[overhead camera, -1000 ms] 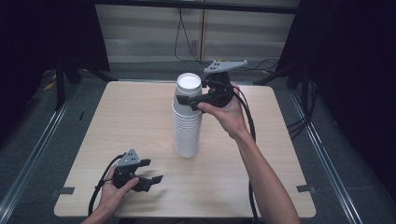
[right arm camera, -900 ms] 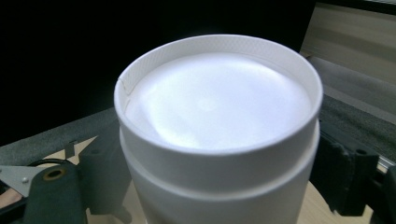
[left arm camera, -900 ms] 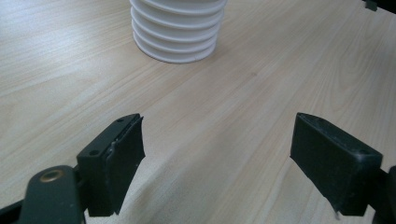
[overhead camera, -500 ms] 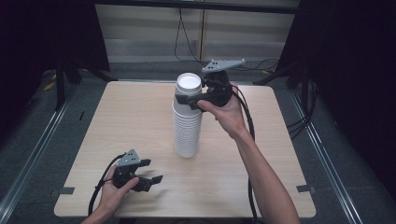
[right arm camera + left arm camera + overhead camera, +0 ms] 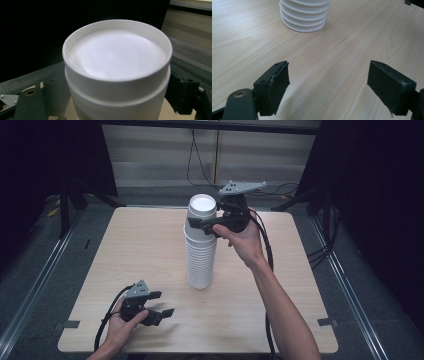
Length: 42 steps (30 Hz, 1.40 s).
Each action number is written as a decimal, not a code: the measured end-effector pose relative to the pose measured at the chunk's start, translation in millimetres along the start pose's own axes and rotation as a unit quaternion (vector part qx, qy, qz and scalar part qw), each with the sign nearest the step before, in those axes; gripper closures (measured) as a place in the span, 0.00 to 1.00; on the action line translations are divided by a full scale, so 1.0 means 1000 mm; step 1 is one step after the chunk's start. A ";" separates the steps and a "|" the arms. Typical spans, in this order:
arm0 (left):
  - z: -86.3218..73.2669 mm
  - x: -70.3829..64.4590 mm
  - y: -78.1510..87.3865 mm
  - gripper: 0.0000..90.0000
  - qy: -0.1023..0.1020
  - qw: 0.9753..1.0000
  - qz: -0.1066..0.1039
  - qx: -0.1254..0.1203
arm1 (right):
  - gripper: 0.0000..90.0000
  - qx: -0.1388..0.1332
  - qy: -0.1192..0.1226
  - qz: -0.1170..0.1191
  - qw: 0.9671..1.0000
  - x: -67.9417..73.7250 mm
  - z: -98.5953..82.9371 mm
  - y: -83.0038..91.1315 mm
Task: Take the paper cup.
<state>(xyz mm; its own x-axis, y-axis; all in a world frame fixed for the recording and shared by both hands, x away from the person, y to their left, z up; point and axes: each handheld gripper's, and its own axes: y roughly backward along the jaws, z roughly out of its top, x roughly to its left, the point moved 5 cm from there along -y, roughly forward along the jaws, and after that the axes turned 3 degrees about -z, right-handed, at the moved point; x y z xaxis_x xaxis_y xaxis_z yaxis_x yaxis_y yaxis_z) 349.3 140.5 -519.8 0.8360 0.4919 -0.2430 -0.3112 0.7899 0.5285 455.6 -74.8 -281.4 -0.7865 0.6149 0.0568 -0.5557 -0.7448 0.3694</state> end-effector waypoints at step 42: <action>0.000 0.000 -0.001 0.19 0.001 1.000 0.001 0.001 | 0.22 -0.104 -0.020 0.020 0.994 -0.001 0.020 0.020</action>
<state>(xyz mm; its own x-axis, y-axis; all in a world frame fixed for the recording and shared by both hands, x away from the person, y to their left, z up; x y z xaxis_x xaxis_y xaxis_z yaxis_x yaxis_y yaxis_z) 349.2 140.0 -520.3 0.8344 0.4943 -0.2439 -0.3122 0.7885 0.5299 451.0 -85.2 -255.3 -0.7995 0.5912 0.1060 -0.5717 -0.8032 0.1673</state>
